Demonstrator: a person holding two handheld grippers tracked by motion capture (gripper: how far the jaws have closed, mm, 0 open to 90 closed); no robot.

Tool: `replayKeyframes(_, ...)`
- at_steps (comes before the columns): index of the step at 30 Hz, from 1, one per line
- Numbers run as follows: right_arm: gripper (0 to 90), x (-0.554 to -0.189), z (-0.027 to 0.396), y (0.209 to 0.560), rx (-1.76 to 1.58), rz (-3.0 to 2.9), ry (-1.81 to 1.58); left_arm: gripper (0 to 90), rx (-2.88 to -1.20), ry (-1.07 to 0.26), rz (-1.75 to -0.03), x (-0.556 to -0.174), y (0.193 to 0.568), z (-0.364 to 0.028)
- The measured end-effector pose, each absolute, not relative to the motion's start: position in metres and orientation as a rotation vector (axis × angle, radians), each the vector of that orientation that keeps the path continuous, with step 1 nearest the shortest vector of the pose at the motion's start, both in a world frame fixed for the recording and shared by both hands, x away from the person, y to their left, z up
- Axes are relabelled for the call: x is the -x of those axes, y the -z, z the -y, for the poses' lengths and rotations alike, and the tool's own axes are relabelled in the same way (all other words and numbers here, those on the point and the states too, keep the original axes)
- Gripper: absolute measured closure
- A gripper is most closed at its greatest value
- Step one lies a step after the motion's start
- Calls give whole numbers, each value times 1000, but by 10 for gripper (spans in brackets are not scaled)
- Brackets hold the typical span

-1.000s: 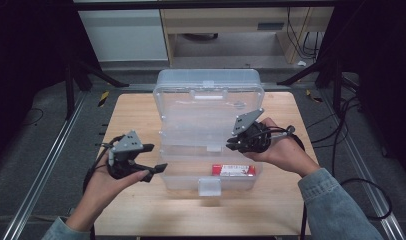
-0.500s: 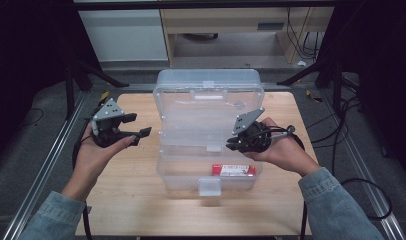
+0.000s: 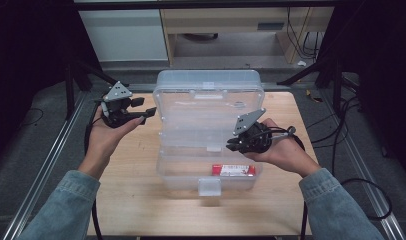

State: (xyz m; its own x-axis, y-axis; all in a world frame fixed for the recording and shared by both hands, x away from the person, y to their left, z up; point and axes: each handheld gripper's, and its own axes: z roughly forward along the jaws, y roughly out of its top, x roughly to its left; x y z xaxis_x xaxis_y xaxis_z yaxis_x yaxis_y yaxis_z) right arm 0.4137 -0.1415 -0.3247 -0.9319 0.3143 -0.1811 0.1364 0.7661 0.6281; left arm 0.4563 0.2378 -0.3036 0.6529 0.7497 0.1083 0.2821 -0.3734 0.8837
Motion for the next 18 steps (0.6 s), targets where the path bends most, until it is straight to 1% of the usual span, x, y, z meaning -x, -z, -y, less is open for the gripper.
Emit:
replayKeyframes(11, 807, -413, 142, 326, -350, -2695, -934, 441, -1940, -633, -820, -470, 302, -229)
replayKeyframes(14, 807, -413, 142, 327, -351, -2700, -936, 475, -1942, -640, -818, -472, 301, -227)
replayKeyframes(18, 806, -412, 142, 327, -346, -2700, -935, 509, -1941, -610, -836, -475, 302, -226)
